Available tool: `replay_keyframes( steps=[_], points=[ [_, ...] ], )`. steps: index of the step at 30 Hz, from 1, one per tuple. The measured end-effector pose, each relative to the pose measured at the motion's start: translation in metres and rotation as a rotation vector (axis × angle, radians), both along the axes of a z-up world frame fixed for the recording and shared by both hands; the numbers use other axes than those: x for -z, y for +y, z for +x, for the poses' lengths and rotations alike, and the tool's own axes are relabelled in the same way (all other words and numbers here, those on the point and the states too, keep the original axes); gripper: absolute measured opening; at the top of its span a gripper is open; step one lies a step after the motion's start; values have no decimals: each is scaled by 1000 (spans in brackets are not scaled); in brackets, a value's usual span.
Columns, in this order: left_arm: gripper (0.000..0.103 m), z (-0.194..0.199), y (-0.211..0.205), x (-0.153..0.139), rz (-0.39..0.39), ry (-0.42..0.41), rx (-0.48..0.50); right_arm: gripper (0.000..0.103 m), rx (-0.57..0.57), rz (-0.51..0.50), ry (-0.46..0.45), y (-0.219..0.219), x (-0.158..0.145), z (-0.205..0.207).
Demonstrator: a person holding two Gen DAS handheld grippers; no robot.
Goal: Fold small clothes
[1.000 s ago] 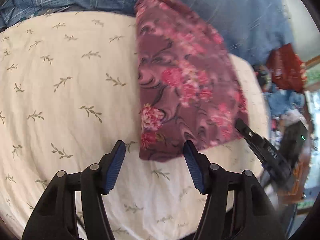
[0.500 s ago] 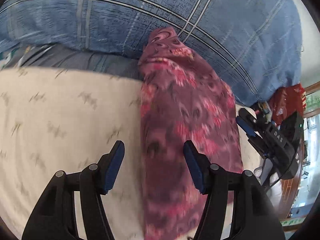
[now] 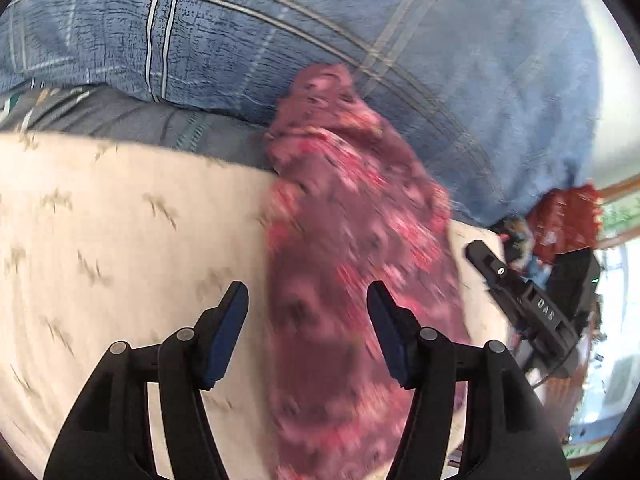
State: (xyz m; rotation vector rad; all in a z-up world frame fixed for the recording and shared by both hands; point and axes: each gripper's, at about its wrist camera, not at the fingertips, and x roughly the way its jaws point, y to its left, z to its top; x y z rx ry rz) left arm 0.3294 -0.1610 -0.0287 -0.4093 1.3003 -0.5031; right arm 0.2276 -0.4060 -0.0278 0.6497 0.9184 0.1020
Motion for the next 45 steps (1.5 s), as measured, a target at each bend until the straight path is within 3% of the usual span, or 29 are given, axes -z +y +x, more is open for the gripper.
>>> replay_keyframes(
  steps=[1,2,3,5,7,9,11,13,15,17,19,21,27,31,32,36,40,43,45],
  points=[
    [62,-8,-1,1,3,-7,6,28,-21,35,-25,2,0,-7],
    [62,-16,-6,4,38,-15,13,31,-48,68,-51,7,2,-18],
    [64,-24,-16,11,118,-30,28,37,-69,45,-38,14,9,-26],
    [65,-37,-29,11,212,-92,34,37,-96,-81,56,29,28,-30],
    [63,-45,-32,0,229,-116,41,37,-75,-156,24,37,17,-42],
    [63,-56,-33,-10,225,-131,50,39,-51,-145,12,37,6,-53],
    [63,-68,-32,-17,248,-158,50,39,-24,-126,-73,36,-11,-75],
    [63,-78,-35,-14,282,-172,51,39,-9,-134,-99,37,-13,-94],
    [64,-86,-39,-1,302,-141,66,38,-22,-139,-80,35,-3,-105],
    [67,-92,-36,10,309,-114,66,38,-34,-194,15,39,21,-109],
    [68,-100,-41,6,360,-172,78,38,-15,-225,-49,44,24,-121],
    [69,-103,-46,7,376,-172,86,38,7,-240,-35,46,21,-121],
    [69,-104,-35,9,346,-143,79,40,19,-241,-81,50,-5,-144],
    [71,-107,-41,11,361,-154,78,41,-19,-282,14,54,19,-149],
    [72,-109,-41,11,362,-155,81,41,-28,-308,-31,57,18,-154],
    [73,-109,-43,11,344,-161,115,43,-43,-310,-2,58,11,-149],
    [72,-100,-22,7,156,-128,136,44,20,-201,-31,34,-4,-137],
    [73,-74,4,6,67,-88,50,54,135,-85,-70,1,-11,-127],
    [73,-53,14,8,18,-49,-4,54,186,-13,-53,-18,-5,-110]
  ],
)
